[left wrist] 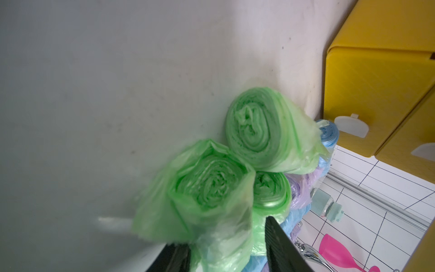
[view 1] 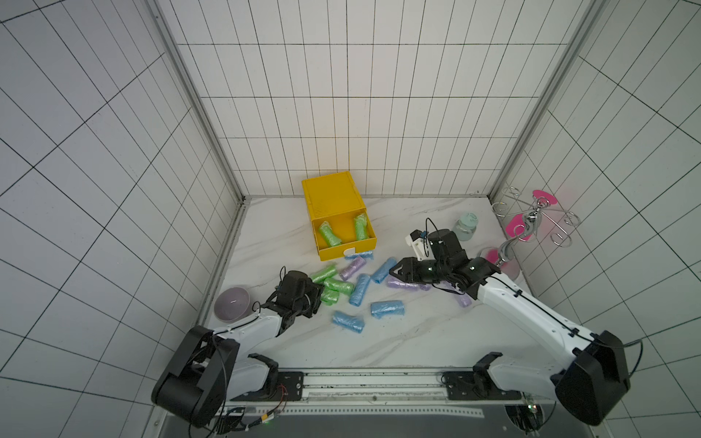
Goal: Sort the rolls of trash bags by color and place them into the drawer
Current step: Pick up the roll of trash bags from the center of the board.
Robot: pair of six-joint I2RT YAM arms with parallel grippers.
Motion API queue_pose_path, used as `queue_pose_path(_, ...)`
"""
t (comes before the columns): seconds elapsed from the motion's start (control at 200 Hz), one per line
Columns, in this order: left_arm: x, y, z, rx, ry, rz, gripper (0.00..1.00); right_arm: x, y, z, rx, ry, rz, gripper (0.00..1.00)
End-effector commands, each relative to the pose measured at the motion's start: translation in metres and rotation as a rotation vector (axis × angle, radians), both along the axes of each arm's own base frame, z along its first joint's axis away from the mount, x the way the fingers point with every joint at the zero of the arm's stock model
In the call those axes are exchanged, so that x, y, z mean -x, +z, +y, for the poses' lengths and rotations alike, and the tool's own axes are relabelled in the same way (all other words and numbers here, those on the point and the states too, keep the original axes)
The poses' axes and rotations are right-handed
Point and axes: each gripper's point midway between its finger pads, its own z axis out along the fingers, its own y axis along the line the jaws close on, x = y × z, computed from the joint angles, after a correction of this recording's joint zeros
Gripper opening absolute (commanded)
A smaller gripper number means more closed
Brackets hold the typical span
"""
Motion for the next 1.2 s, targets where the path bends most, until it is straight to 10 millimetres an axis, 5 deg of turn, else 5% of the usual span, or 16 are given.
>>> queue_pose_path(0.0,0.003,-0.015,0.006,-0.024,0.025,0.045,0.44,0.007,-0.009,-0.002,0.008,0.004,0.018,0.44)
queue_pose_path(0.205,0.007,-0.027,0.004,0.001,0.032,0.065,0.28,0.009,-0.011,-0.005,0.01,-0.001,0.016,0.44)
queue_pose_path(0.38,0.008,-0.017,0.003,0.01,0.019,0.04,0.18,0.009,-0.01,-0.004,0.007,0.002,0.015,0.44)
queue_pose_path(0.585,0.015,0.02,0.008,-0.038,-0.056,-0.022,0.05,0.005,-0.003,-0.004,0.009,0.001,-0.005,0.44)
queue_pose_path(0.894,0.023,0.089,0.044,-0.138,-0.107,-0.205,0.05,-0.001,0.005,-0.003,0.002,0.012,-0.018,0.45)
queue_pose_path(1.194,0.009,0.176,0.035,-0.294,-0.367,-0.333,0.0,-0.014,0.03,-0.005,-0.008,0.017,-0.04,0.43)
